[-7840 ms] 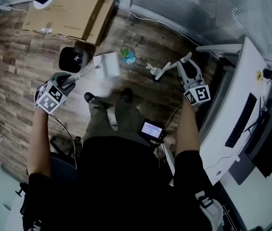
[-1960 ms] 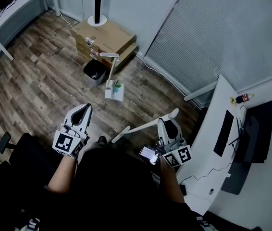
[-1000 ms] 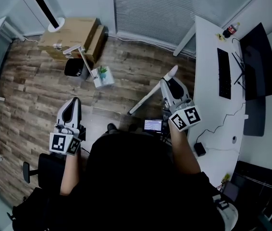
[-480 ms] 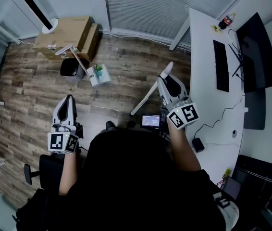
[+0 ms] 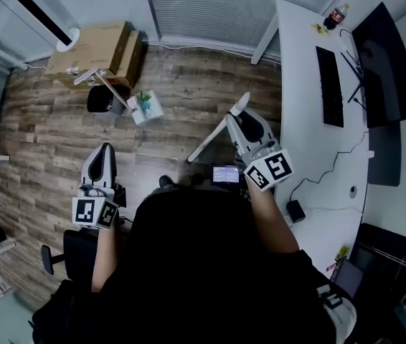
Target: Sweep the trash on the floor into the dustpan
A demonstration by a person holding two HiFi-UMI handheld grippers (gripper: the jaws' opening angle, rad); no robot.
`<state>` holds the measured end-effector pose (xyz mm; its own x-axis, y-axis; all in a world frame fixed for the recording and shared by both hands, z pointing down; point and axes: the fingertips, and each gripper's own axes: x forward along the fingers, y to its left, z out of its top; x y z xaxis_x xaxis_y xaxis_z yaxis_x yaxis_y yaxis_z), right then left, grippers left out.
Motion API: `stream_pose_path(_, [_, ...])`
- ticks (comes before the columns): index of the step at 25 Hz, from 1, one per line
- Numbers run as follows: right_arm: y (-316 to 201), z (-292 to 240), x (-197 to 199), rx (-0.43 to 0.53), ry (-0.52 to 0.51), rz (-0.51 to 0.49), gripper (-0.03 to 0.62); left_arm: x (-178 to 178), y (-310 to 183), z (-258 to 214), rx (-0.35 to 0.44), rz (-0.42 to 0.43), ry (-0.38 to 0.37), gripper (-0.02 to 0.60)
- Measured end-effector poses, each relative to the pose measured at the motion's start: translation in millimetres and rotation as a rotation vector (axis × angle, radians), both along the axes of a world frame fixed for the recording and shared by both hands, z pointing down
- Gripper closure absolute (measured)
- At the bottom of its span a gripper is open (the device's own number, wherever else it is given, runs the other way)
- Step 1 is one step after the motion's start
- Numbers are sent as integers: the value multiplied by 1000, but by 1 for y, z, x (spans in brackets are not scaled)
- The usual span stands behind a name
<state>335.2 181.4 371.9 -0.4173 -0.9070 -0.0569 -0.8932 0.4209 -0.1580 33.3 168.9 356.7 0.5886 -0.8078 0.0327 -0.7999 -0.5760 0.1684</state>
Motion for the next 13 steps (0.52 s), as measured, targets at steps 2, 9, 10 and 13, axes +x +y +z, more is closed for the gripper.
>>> stream_pose_path(2, [-1, 3, 6, -9, -37, 7, 499, 3, 1, 4, -14, -9, -26, 586])
stream_pose_path(9, [-13, 5, 13, 33, -56, -14, 499, 15, 12, 24, -44, -8, -104, 586])
stream_pose_path(10, [-14, 7, 15, 33, -52, -14, 499, 15, 11, 25, -43, -5, -113, 586])
stream_pose_path(13, [-16, 12, 24, 36, -41, -1, 499, 15, 8, 25, -35, 4, -137, 586])
